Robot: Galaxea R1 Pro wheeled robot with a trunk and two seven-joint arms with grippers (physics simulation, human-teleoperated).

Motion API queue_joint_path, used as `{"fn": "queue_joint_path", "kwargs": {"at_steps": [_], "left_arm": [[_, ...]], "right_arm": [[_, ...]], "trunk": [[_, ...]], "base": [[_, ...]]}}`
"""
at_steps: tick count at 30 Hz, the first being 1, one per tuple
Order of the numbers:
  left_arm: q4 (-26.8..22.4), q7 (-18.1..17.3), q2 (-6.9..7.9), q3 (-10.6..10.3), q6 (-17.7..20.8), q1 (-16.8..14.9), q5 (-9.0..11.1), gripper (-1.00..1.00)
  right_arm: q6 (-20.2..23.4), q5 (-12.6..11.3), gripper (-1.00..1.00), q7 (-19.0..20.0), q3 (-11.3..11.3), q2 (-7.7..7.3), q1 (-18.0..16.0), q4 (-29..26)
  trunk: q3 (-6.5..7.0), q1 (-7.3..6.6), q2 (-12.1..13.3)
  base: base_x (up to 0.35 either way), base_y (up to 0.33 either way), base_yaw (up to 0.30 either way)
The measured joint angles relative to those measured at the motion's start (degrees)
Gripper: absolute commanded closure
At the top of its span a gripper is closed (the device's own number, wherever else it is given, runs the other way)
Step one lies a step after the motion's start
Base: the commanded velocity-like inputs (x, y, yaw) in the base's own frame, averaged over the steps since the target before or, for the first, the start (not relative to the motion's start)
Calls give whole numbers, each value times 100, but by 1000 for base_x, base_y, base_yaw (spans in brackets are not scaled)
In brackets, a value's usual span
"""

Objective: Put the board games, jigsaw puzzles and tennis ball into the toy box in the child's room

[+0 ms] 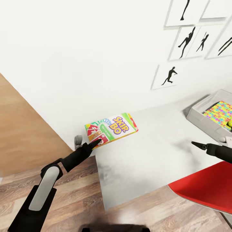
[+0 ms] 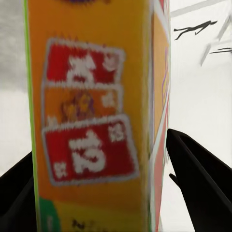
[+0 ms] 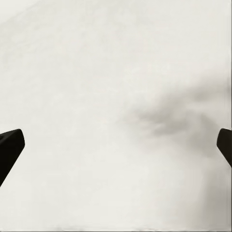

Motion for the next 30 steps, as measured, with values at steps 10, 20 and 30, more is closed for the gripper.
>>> {"fn": "queue_joint_path", "kwargs": {"at_steps": [10,20,30], "left_arm": [[-16,-35,14,2,5,10,21,100],[-16,-53,31,18,1,12,27,100],[-42,-66,39,39,1,13,35,100]], "right_arm": [[0,-1,-100,3,-13,-11,0,0],[0,-1,-100,6,-17,-16,1,0],[-4,-5,-100,706,-278,-42,0,-4]], "trunk": [[81,-1,0],[164,-1,0],[248,-1,-1]], "base": [[-56,-13,-142],[-10,-2,-142],[-50,0,-135]]}}
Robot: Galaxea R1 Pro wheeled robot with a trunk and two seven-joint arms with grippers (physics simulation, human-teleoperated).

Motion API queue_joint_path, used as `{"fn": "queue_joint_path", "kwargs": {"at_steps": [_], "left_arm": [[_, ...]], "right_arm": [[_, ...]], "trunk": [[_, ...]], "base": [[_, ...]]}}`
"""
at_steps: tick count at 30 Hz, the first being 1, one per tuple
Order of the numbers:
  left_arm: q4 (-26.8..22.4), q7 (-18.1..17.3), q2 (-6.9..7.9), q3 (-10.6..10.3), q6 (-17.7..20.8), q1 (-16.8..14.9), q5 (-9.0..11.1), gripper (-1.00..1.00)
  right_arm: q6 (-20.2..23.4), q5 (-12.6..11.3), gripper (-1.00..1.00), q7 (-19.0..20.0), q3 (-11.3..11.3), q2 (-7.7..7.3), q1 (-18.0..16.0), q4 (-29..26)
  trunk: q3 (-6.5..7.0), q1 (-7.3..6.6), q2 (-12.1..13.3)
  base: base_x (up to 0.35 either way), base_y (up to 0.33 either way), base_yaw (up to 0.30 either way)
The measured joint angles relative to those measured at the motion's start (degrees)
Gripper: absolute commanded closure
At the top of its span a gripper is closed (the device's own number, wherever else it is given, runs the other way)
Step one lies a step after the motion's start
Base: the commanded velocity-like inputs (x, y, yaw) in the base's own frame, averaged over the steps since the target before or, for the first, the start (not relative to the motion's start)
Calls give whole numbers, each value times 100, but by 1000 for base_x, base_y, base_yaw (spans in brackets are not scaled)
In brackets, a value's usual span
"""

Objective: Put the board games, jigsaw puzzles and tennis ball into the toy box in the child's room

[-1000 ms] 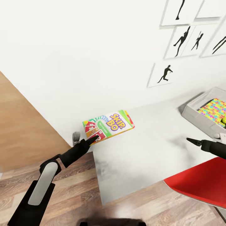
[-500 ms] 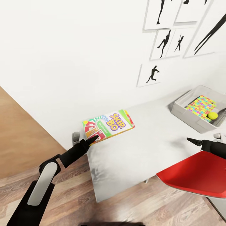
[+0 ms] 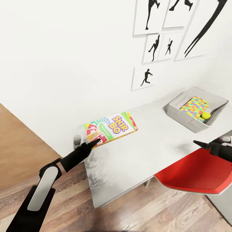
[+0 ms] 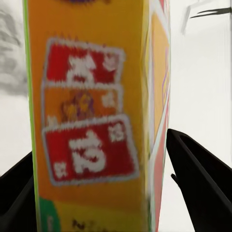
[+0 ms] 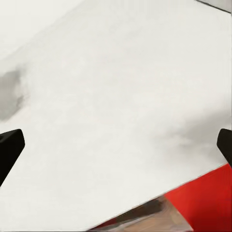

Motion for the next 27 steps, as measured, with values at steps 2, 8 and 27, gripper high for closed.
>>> {"fn": "queue_joint_path", "kwargs": {"at_steps": [2,8,27], "left_arm": [[-3,0,1,0,0,0,-3,100],[-21,-1,-2,-19,-1,0,-1,100],[-42,-21,-2,-21,26,0,3,100]], "right_arm": [[0,3,-100,102,-22,-1,0,1],[-1,4,-100,415,-86,-5,0,-1],[-1,4,-100,478,-108,-6,0,-2]], "trunk": [[17,0,0],[69,-1,1],[233,-1,1]], "base": [[-54,0,-112],[-18,0,-107],[-2,0,-104]]}}
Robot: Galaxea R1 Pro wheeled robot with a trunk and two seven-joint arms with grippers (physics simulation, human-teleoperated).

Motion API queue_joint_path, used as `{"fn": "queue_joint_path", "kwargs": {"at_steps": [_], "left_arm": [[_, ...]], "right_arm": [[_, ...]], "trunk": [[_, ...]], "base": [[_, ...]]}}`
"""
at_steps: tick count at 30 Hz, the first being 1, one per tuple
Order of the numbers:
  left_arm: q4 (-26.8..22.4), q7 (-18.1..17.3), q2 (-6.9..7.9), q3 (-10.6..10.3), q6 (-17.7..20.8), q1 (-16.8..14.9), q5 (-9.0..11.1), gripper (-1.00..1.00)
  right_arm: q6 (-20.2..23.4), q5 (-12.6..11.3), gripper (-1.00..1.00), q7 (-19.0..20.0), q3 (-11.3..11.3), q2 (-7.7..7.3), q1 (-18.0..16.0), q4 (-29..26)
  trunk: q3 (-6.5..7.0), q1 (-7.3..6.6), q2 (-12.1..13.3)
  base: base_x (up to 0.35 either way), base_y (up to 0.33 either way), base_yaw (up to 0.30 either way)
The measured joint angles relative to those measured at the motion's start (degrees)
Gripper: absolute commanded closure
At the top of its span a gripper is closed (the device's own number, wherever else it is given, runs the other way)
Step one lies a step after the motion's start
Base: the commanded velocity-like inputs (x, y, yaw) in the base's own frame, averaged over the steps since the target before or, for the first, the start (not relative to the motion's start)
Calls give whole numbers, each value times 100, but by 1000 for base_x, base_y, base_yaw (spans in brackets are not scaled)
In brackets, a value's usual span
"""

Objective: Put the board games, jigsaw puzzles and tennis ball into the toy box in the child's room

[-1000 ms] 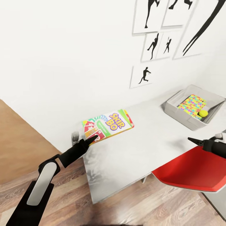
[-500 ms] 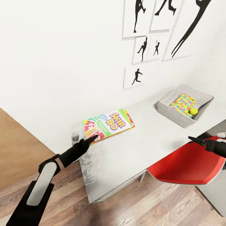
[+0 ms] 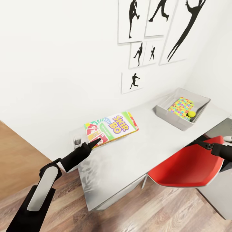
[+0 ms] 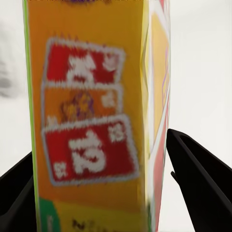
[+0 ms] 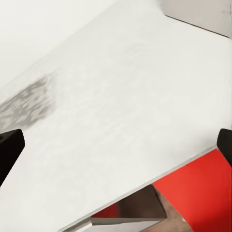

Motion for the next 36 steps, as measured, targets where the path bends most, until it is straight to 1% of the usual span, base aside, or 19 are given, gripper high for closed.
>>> {"fn": "queue_joint_path", "kwargs": {"at_steps": [6,8,9,10,11,14,16,18,19,22,23,25,26,28,29,33,36], "left_arm": [[0,3,-1,21,65,-2,2,100],[-1,5,-9,43,102,-38,51,100],[0,6,-9,43,101,-38,42,100],[-2,64,-21,57,142,-141,233,100],[-3,89,-16,59,164,-194,350,100],[-1,171,-20,60,196,-303,554,100],[-1,296,-35,53,205,-338,635,100],[2,508,-48,53,200,-342,699,100],[1,510,-48,52,200,-342,717,100],[2,826,-59,61,186,-331,802,100],[1,828,-60,61,186,-331,819,100],[3,1008,-65,67,175,-319,825,100],[1,1011,-65,67,174,-319,853,100],[6,1152,-68,71,163,-313,823,100],[5,1153,-68,71,163,-314,854,100],[5,1334,-74,76,115,-310,816,100],[5,1459,-83,52,-12,-312,777,100]], "right_arm": [[0,0,-100,0,0,0,0,-1],[0,0,-100,0,-3,-2,0,-2],[0,0,-100,0,-3,-2,0,-2],[-1,5,-100,1,-32,-65,0,1],[0,4,-100,6,-49,-100,2,2],[0,2,-100,20,-79,-172,10,1],[0,4,-100,26,-86,-194,16,1],[0,4,-100,26,-83,-203,20,2],[0,4,-100,26,-83,-203,20,2],[0,5,-100,26,-77,-210,23,3],[0,5,-100,26,-77,-210,23,3],[0,6,-100,26,-74,-212,25,4],[0,6,-100,26,-74,-212,25,4],[0,5,-100,26,-61,-208,26,2],[0,5,-100,26,-61,-208,26,2],[0,7,-100,26,-46,-205,26,1],[0,7,-100,26,-38,-203,27,0]], "trunk": [[52,0,0],[69,0,0],[78,0,0],[87,0,0],[96,0,0],[121,0,0],[139,0,0],[156,0,0],[164,0,0],[190,0,0],[199,0,0],[216,0,0],[225,0,0],[242,0,1],[251,0,0],[286,0,1],[312,0,1]], "base": [[0,0,-104],[0,0,-104],[0,0,-104],[0,0,-104],[0,0,-104],[0,0,-104],[0,0,-104],[0,0,-104],[0,0,-104],[0,0,-104],[0,0,-104],[0,0,-104],[0,0,-104],[0,0,-104],[0,0,-104],[0,0,-104],[0,0,-104]]}}
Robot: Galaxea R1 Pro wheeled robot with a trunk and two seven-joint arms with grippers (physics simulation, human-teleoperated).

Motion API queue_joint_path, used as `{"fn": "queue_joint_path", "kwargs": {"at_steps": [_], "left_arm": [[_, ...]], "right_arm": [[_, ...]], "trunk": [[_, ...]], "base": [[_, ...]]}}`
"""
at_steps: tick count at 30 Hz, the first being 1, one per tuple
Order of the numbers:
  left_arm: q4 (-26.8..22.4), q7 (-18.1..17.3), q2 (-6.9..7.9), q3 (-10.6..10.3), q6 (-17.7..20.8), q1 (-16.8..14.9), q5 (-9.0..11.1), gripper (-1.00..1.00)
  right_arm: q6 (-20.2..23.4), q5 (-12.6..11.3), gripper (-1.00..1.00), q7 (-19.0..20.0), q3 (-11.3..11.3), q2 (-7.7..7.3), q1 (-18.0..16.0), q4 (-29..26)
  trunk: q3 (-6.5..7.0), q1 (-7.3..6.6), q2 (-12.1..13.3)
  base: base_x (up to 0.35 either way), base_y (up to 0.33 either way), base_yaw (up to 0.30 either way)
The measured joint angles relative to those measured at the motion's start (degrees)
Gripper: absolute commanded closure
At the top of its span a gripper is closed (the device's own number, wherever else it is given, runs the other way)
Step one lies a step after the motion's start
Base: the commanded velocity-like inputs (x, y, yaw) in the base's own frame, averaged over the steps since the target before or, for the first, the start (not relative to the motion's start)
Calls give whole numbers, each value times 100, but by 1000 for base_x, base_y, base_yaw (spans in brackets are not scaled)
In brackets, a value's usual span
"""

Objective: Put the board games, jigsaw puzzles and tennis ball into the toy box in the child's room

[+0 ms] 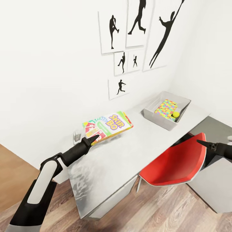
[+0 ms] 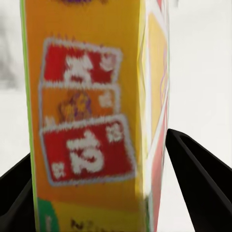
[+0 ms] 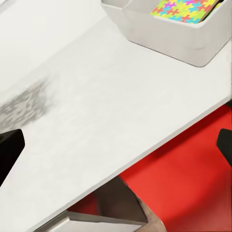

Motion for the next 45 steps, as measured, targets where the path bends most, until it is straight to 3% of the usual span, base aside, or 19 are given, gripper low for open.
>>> {"fn": "queue_joint_path", "kwargs": {"at_steps": [6,16,32,36,45], "left_arm": [[1,290,-114,-54,-492,-4,-10,100],[2,276,-311,-69,-679,2,63,100],[2,161,-337,-77,-678,10,80,100],[-5,-230,-328,-53,-676,37,121,100],[-5,-383,-287,-28,-653,55,114,100]], "right_arm": [[0,0,-100,0,9,4,0,-3],[0,1,-100,0,18,32,0,0],[0,0,-100,-1,27,45,0,1],[0,1,-100,0,34,37,0,4],[0,1,-100,0,35,45,0,2]], "trunk": [[52,0,0],[139,0,0],[277,0,1],[312,0,0],[389,0,0]], "base": [[0,0,-104],[0,0,-104],[0,0,-104],[0,0,-104],[0,0,-104]]}}
